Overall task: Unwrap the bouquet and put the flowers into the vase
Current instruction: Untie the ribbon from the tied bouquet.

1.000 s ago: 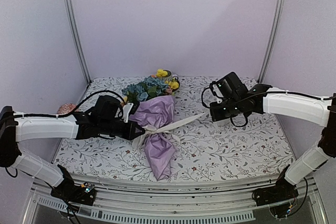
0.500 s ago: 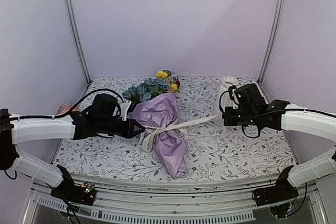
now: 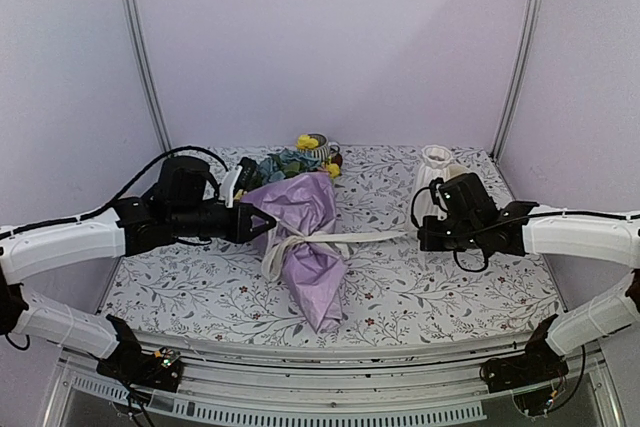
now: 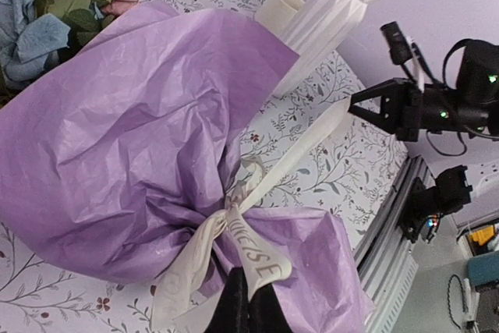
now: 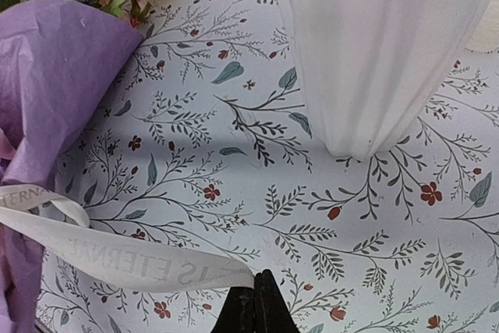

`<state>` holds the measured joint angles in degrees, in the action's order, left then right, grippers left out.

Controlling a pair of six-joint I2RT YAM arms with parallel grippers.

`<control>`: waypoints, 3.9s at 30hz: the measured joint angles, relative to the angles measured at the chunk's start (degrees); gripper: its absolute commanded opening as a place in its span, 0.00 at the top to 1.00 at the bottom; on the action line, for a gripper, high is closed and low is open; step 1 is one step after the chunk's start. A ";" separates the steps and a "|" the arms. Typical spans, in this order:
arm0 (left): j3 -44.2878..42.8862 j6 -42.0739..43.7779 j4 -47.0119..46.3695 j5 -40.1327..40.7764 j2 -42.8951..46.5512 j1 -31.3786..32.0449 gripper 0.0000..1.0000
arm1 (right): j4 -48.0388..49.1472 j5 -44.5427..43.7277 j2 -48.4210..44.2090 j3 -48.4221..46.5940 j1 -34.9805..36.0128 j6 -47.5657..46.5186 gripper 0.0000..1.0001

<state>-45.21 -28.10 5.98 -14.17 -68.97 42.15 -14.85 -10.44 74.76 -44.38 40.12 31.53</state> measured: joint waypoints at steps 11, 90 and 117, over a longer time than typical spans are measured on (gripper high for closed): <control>2.89 -1.55 -1.05 0.72 3.91 0.00 1.00 | 1.07 2.38 3.85 0.26 -0.04 -0.02 0.98; 7.65 -0.83 8.46 23.96 24.35 -4.17 1.00 | -1.86 -14.45 -28.17 -16.65 3.06 -9.46 0.98; 8.26 -4.48 14.38 41.86 33.75 -9.07 1.00 | -13.29 -18.12 -30.49 5.77 -30.95 8.04 0.97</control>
<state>-36.95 -32.58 20.36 27.68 -35.22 33.08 -28.14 -28.56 44.27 -38.61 9.17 39.57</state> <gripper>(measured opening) 0.007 0.020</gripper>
